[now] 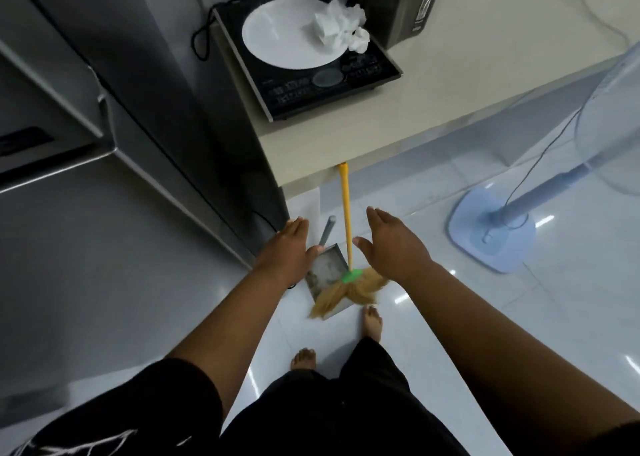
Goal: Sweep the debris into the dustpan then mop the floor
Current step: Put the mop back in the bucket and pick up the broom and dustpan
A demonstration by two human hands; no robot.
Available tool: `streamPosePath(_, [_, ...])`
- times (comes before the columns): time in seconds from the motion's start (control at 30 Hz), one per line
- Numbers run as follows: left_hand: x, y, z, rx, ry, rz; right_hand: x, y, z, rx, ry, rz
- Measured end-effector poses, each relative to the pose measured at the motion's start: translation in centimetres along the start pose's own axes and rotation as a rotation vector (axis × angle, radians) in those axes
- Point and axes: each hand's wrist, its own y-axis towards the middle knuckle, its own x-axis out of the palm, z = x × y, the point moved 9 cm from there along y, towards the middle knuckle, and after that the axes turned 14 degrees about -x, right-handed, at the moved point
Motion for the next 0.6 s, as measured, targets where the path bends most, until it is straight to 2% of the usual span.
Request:
streamPosePath(0.2, [1.7,2.7,1.1,-0.152,0.003,-0.025,1.5,6.7,4.7,-0.01,0.146,-0.078])
streamPosePath(0.43, [3.8,8.4,3.8,-0.262,-0.2,0.004,6.2,14.8,11.1,0.139,0.409,-0.129])
streamPosePath(0.6, [8.6,13.2,3.4,-0.397,-0.389,-0.076,9.3,19.2,12.6,0.072,0.45,-0.167])
